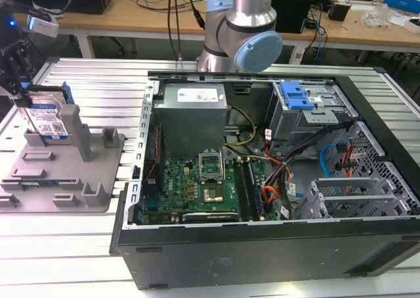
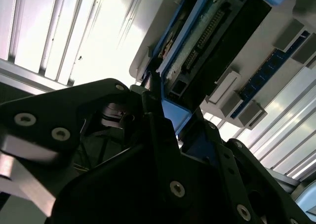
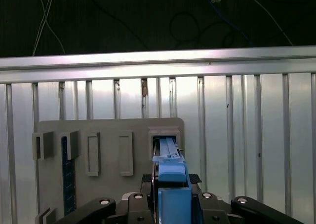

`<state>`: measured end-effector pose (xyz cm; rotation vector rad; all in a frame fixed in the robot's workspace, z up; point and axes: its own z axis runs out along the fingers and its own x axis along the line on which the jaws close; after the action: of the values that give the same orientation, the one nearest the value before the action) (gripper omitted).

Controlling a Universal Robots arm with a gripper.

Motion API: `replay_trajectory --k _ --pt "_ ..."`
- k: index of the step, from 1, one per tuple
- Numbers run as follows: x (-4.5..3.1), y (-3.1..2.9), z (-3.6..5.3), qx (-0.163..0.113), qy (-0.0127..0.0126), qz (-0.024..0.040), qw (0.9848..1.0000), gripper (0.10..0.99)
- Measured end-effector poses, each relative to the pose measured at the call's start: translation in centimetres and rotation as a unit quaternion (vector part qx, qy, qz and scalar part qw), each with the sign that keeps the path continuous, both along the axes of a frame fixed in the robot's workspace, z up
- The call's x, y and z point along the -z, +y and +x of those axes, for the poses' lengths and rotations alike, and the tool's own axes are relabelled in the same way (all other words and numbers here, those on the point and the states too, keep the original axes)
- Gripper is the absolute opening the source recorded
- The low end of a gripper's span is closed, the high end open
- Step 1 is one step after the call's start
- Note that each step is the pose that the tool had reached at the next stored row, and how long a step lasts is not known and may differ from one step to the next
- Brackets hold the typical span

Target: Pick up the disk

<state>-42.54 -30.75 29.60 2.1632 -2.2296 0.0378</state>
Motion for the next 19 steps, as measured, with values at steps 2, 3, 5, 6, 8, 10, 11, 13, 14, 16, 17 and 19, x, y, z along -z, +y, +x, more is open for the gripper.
replay_trajectory --k 2,3,5,6,8,10,11,13,14,16,17,19 --pt "-0.4 0.0 0.01 0.0 -0.0001 0.0 1.0 0.365" --pt "-0.66 0.0 0.01 0.0 0.0 0.0 1.0 0.365" --pt "-1.64 0.0 0.01 0.0 0.0 0.0 1.0 0.365" --pt "-2.04 0.0 0.01 0.0 0.0 0.0 1.0 0.365" --pt "-2.86 0.0 0.01 0.0 0.0 0.0 1.0 0.365" --pt "-3.6 0.0 0.01 0.0 0.0 0.0 1.0 0.365" --pt "-4.07 0.0 0.01 0.0 0.0 0.0 1.0 0.365" --pt "-5.5 0.0 0.01 0.0 0.0 0.0 1.0 0.365" --pt "-5.89 0.0 0.01 0.0 0.0 0.0 1.0 0.365" --pt "-7.03 0.0 0.01 0.0 0.0 0.0 1.0 0.365" --pt "-7.65 0.0 0.01 0.0 0.0 0.0 1.0 0.365" --pt "-8.84 0.0 0.01 0.0 0.0 0.0 1.0 0.365"
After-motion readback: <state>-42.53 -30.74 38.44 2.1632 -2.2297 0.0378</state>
